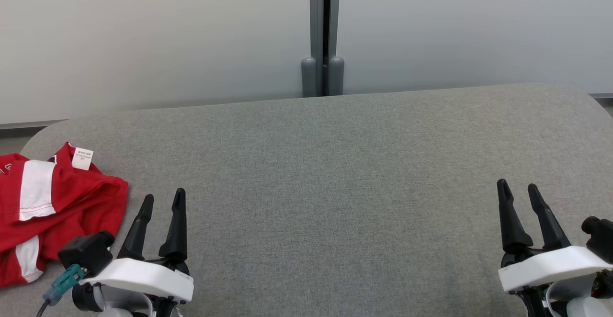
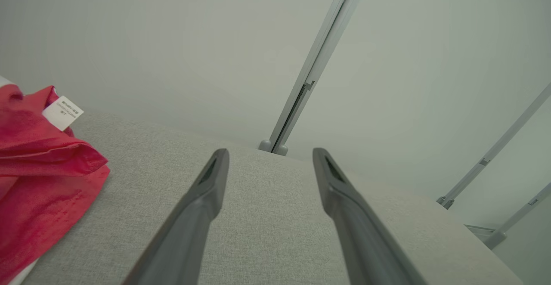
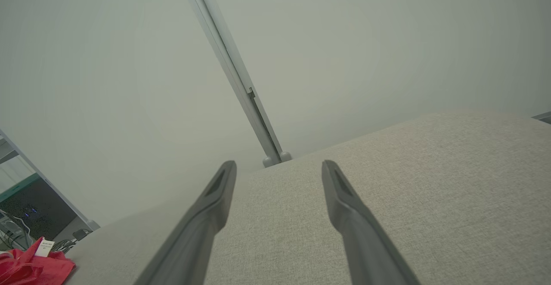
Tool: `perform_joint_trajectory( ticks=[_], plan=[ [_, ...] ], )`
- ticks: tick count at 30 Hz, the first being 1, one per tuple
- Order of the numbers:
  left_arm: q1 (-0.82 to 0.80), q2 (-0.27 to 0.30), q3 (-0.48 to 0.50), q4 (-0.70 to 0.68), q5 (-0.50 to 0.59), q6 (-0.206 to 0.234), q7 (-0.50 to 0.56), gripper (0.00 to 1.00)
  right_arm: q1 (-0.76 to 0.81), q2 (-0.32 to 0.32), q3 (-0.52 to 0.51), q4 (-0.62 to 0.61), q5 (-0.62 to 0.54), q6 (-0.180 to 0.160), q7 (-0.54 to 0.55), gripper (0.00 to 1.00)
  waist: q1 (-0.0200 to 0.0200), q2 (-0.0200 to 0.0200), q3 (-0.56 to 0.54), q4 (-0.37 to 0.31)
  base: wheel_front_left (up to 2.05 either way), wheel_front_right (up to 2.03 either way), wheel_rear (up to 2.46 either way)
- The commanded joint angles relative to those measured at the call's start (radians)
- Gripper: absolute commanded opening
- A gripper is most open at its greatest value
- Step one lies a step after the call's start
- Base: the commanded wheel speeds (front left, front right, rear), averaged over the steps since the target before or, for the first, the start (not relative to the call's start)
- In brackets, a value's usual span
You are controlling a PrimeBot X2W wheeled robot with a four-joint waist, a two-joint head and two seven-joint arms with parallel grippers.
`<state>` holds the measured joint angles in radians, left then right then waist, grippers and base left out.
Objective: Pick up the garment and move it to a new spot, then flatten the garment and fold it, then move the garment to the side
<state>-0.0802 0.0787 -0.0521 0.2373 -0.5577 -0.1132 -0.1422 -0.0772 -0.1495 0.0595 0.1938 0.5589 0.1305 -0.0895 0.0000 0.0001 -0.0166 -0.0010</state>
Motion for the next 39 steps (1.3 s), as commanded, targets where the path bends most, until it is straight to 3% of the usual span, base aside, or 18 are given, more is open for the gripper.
perform_joint_trajectory(
  ticks=[1,17,39],
  plan=[
    [-0.001,0.008,-0.002,-0.006,0.025,0.003,-0.007,1.00,-0.001,-0.009,0.003,-0.006,-0.026,0.000,-0.008,1.00,0.0000,-0.0001,-0.001,0.000,0.00,0.00,0.00],
    [0.019,0.013,-0.015,0.031,0.194,0.033,-0.047,1.00,0.027,0.001,0.003,0.005,-0.209,0.000,-0.015,1.00,0.0000,-0.0001,-0.017,0.001,0.00,0.00,0.00],
    [0.019,0.002,-0.016,0.102,0.342,0.050,-0.093,1.00,0.043,0.017,-0.001,-0.002,-0.337,0.000,-0.031,1.00,0.0000,-0.0001,-0.025,0.001,0.00,0.00,0.00]
  ],
)
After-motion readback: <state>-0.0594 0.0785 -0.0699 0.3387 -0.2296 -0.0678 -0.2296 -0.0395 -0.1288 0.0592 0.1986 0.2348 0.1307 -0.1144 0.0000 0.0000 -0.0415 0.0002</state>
